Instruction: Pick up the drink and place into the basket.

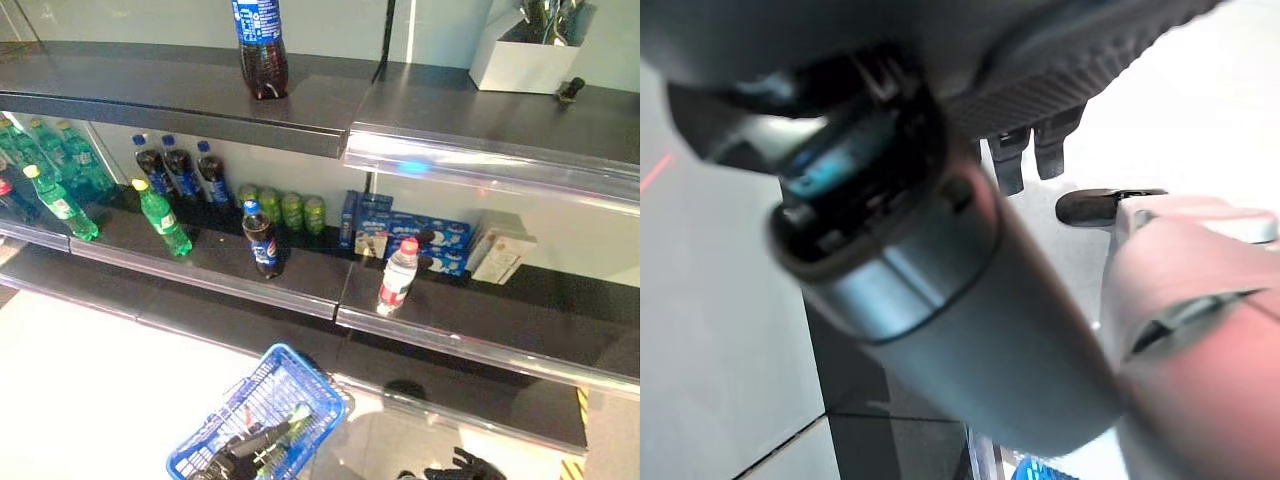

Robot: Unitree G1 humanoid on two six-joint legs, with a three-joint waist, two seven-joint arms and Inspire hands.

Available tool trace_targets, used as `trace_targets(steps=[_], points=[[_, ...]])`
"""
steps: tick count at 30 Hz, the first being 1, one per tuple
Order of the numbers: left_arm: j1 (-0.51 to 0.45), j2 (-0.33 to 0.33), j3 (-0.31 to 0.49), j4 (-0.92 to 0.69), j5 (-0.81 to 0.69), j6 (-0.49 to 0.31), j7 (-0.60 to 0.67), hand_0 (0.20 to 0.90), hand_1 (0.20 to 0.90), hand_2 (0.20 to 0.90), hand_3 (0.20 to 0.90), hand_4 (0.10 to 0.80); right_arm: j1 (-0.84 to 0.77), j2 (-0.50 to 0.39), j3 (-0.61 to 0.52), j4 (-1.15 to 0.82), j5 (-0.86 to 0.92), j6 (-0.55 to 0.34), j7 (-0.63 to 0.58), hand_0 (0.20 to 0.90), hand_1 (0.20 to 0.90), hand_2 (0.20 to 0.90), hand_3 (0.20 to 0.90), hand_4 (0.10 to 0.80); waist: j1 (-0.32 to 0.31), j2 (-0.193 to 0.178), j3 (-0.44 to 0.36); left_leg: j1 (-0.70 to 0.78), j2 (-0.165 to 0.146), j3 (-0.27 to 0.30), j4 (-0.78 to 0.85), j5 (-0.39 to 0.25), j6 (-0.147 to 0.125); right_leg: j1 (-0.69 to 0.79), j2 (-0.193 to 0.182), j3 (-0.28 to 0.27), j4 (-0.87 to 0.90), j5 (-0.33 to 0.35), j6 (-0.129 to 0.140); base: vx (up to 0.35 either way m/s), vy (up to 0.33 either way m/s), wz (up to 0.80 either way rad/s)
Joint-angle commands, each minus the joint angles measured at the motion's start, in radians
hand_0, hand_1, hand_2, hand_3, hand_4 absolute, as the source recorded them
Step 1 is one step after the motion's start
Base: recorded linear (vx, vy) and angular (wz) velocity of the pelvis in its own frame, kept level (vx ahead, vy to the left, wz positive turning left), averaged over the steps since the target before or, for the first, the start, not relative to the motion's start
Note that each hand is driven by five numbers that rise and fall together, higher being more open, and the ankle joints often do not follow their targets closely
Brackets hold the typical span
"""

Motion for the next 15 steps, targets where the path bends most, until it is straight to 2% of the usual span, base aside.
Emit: trace_targets(steps=[1,3,5,7,9,10,12,13,15], points=[[-0.076,0.044,0.001,-0.065,-0.022,-0.038,-0.095,0.3,0.3,0.3,0.2,0.1,-0.081,-0.032,-0.004,0.005,0.023,0.003,-0.031,0.9,0.9,0.9,0.9,0.8,0.054,-0.027,0.059,-0.022,0.062,0.029,0.204,-0.109,-0.021,-0.062,-0.046,-0.001,0.082,0.043,0.043,-0.094,0.237,0.03],[-0.09,0.052,0.001,-0.062,-0.009,-0.028,-0.102,0.3,0.3,0.3,0.2,0.1,-0.076,-0.03,-0.013,0.012,0.05,-0.004,-0.031,0.9,0.9,0.9,0.9,0.8,0.065,-0.043,0.071,-0.036,0.044,0.019,0.233,-0.135,-0.013,-0.066,-0.067,0.001,0.077,0.095,0.06,-0.037,0.25,0.08],[-0.092,0.068,0.006,-0.063,0.002,-0.017,-0.104,0.3,0.3,0.3,0.2,0.1,-0.057,-0.023,-0.027,0.007,0.058,-0.008,-0.017,0.9,0.9,0.9,0.9,0.8,0.066,-0.065,0.082,-0.028,0.016,0.017,0.233,-0.16,-0.001,-0.089,-0.091,0.009,0.071,0.2,0.09,0.0,0.256,0.16],[-0.08,0.077,0.009,-0.08,0.0,-0.01,-0.113,0.3,0.3,0.3,0.2,0.1,-0.04,-0.016,-0.037,0.006,0.054,-0.016,-0.002,0.9,0.9,0.9,0.9,0.8,0.058,-0.07,0.091,-0.001,-0.002,0.024,0.202,-0.174,0.007,-0.146,-0.112,0.016,0.089,0.277,0.102,-0.018,0.279,0.17],[-0.066,0.081,0.0,-0.089,-0.026,-0.009,-0.115,0.3,0.3,0.3,0.2,0.1,-0.032,-0.013,-0.049,0.011,0.045,-0.025,0.007,0.9,0.9,0.9,0.9,0.8,0.042,-0.057,0.093,0.017,-0.014,0.015,0.156,-0.164,0.025,-0.185,-0.111,0.067,0.125,0.269,0.102,-0.048,0.353,-0.02],[-0.062,0.085,0.0,-0.083,-0.044,-0.005,-0.124,0.3,0.3,0.3,0.2,0.1,-0.025,-0.008,-0.055,0.015,0.048,-0.032,0.02,0.9,0.9,0.9,0.9,0.8,0.034,-0.048,0.084,0.019,-0.029,0.006,0.123,-0.149,0.04,-0.184,-0.093,0.094,0.162,0.24,0.102,-0.061,0.347,-0.03],[-0.058,0.084,0.014,-0.076,-0.092,0.002,-0.131,0.3,0.3,0.3,0.2,0.1,-0.023,-0.004,-0.056,0.02,0.044,-0.036,0.031,0.9,0.9,0.9,0.9,0.8,0.03,-0.04,0.069,0.022,-0.045,0.01,0.078,-0.128,0.051,-0.171,-0.071,0.096,0.2,0.215,0.099,-0.072,0.259,0.04],[-0.059,0.085,0.029,-0.072,-0.1,0.009,-0.138,0.3,0.3,0.3,0.2,0.1,-0.024,0.0,-0.052,0.024,0.038,-0.035,0.032,0.9,0.9,0.9,0.9,0.8,0.027,-0.042,0.06,0.018,-0.06,0.026,0.05,-0.099,0.061,-0.166,-0.056,0.088,0.207,0.211,0.085,-0.061,0.19,-0.02],[-0.069,0.086,0.04,-0.066,-0.124,0.033,-0.152,0.3,0.3,0.3,0.2,0.1,-0.02,0.006,-0.043,0.038,0.021,-0.034,0.03,0.9,0.9,0.9,0.9,0.8,0.021,-0.037,0.038,0.026,-0.082,0.019,0.005,-0.085,0.072,-0.141,-0.001,0.094,0.214,0.162,0.069,-0.017,0.159,0.01]])
